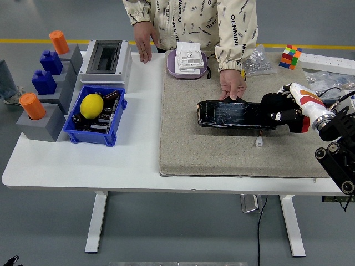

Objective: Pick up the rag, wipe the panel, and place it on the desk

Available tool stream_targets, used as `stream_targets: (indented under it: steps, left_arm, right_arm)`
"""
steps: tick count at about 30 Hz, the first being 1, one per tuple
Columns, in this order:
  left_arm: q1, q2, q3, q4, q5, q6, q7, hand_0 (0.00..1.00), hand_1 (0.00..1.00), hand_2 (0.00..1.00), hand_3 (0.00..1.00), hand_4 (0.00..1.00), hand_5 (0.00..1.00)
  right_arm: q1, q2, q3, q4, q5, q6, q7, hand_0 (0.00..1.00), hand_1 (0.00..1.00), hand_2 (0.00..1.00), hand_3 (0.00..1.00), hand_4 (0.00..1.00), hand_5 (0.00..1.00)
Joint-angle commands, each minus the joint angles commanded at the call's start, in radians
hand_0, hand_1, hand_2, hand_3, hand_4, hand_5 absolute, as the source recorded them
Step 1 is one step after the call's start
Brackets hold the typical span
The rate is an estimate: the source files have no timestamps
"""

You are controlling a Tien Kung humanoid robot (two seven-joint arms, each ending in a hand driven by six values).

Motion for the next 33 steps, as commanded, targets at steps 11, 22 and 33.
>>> stream_targets:
  steps: [11,22,33]
  left_arm:
    - [0.003,0.002,0.004,0.000,0.001,-0.001,-0.001,0.722,0.716,0.767,0.622,0.685,0.563]
    - [0.003,0.008,0.016,0.000,-0.002,-0.003,-0.002,0.723,0.716,0.767,0.623,0.686,0.564]
    - [0.002,0.010,0.021,0.000,-0.006,-0.001,0.001,0.723,0.716,0.767,0.623,0.687,0.565]
  right_arm:
    - [0.012,0.025,-0.015,0.003,-0.002,0.000,-0.001,0.330,0.411,0.454,0.446,0.923,0.002]
    - [0.035,0.083,-0.024,-0.001,-0.006,-0.002,0.000,0.331,0.411,0.454,0.447,0.925,0.002]
    - [0.052,0.154,-0.068,-0.009,-0.001,-0.003,0.003,0.330,0.412,0.454,0.447,0.926,0.002]
